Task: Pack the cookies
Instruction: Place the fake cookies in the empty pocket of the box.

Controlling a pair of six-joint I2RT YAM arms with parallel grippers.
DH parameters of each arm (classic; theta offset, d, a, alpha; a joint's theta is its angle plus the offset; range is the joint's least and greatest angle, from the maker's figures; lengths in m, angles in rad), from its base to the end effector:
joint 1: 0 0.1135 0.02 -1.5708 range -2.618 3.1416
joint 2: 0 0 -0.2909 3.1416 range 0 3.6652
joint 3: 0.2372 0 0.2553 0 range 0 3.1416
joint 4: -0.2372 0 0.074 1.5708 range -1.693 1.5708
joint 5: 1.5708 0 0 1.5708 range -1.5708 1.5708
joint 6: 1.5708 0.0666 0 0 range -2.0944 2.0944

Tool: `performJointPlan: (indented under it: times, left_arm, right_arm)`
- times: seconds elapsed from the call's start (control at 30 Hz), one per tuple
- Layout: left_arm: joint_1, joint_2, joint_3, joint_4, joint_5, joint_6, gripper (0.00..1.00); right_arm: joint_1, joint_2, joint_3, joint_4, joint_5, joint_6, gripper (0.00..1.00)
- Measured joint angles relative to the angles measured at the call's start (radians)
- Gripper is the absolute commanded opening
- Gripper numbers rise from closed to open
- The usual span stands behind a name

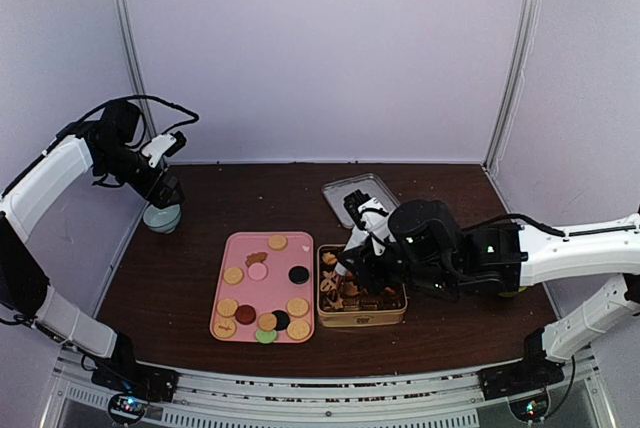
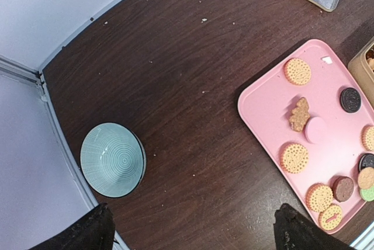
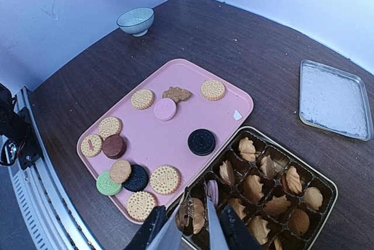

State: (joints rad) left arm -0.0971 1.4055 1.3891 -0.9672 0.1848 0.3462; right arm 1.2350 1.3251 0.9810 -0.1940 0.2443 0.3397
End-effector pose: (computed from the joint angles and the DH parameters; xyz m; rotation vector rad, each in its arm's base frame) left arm 0.2959 -0.0411 0.3402 0.6263 2.4564 -0.1378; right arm 0.1214 0.2988 0.2974 -0.8002 2.0147 0.6825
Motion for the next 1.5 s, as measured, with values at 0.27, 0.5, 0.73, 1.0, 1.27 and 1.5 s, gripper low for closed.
performJointPlan:
  times: [0.27, 0.5, 0.73, 1.0, 1.27, 1.5]
  left_arm:
    - [0.000, 0.000, 0.000, 0.000, 0.000, 0.000, 0.98]
    - [0.000, 0.000, 0.000, 0.000, 0.003, 0.000, 0.98]
    - [0.000, 0.000, 0.000, 0.000, 0.005, 0.000, 0.98]
    - [0.000, 0.000, 0.000, 0.000, 0.010, 0.000, 0.98]
    - [0.000, 0.000, 0.000, 0.000, 0.013, 0.000, 0.98]
    - [0.000, 0.000, 0.000, 0.000, 0.014, 0.000, 0.98]
  right_arm:
    - [0.000, -0.007, 0.002, -0.001, -0.002, -0.002, 0.29]
    - [0.000, -0.008, 0.002, -0.002, -0.009, -0.002, 0.29]
    - [0.000, -0.008, 0.002, -0.005, -0.008, -0.003, 0.23]
    - [0.000, -0.008, 0.002, -0.005, -0.013, -0.018, 0.23]
    - [0.000, 0.000, 0.017, -0.009, -0.028, -0.032, 0.33]
    - [0.004, 0.010, 0.062, -0.012, -0.034, -0.053, 0.32]
